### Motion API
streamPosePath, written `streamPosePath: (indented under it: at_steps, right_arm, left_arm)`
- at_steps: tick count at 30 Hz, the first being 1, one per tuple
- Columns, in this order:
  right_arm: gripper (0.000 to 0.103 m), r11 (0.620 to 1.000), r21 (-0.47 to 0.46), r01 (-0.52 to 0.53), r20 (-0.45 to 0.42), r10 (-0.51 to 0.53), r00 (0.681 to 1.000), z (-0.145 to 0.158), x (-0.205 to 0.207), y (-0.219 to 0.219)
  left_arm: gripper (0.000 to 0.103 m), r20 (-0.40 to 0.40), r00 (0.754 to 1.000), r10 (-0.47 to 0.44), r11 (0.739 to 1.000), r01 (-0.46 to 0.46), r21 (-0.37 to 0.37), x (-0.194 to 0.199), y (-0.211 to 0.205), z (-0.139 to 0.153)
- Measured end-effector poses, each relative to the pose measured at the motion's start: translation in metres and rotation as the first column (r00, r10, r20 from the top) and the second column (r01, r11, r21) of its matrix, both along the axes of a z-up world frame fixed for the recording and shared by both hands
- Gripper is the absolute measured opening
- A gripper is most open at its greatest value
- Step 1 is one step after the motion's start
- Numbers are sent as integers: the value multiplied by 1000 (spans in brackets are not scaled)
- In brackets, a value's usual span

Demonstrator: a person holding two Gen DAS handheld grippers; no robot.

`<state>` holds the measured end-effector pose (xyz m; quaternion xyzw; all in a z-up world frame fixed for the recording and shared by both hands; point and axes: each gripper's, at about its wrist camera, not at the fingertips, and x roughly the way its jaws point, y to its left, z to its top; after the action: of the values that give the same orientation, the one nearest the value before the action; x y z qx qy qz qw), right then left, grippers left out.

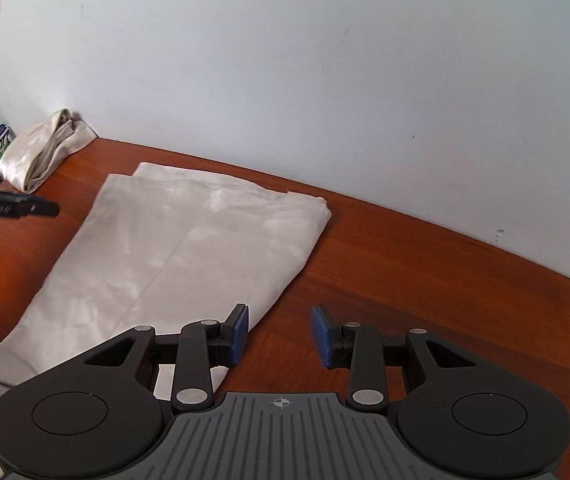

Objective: Fold clothes

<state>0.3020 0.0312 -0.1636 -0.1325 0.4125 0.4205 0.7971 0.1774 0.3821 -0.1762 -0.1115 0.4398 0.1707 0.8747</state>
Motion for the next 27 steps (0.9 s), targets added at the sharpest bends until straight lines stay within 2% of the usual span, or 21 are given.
streamPosePath:
  at_steps: [8, 12, 17, 18, 19, 21, 23, 26, 27]
  right_arm:
    - [38, 1000, 6, -21, -41, 21, 999, -15, 25, 13]
    - [38, 1000, -4, -16, -37, 16, 999, -21, 41, 28]
    - [41, 1000, 7, 19, -44, -19, 999, -29, 64, 52]
    - [43, 1000, 4, 26, -40, -26, 999, -31, 68, 57]
    - [44, 999, 2, 32, -36, -32, 999, -33, 72, 61]
    - [44, 999, 1, 38, -38, -38, 999, -36, 78, 70]
    - [44, 999, 8, 40, -43, -40, 998, -37, 82, 76]
    - [45, 999, 18, 40, -57, -38, 998, -38, 86, 85]
    - [45, 999, 13, 39, -55, -38, 998, -39, 86, 88]
  left_arm:
    - [44, -63, 998, 10, 999, -12, -34, 54, 26, -29]
    - [45, -89, 996, 19, 1000, -20, -18, 69, 29, -45]
    - [46, -61, 998, 12, 1000, -12, 1, 76, 27, -51]
    - [44, -56, 998, 14, 1000, -14, -1, 77, 27, -52]
    - [35, -45, 999, 13, 1000, -13, -9, 76, 27, -52]
    - [27, -28, 1000, 13, 1000, -13, -18, 75, 27, -53]
    - [14, -21, 1000, 2, 1000, -3, -13, 74, 26, -54]
    - [3, 0, 1000, -20, 999, 20, -27, 72, 26, -55]
    - [3, 11, 1000, -28, 999, 28, -26, 71, 26, -54]
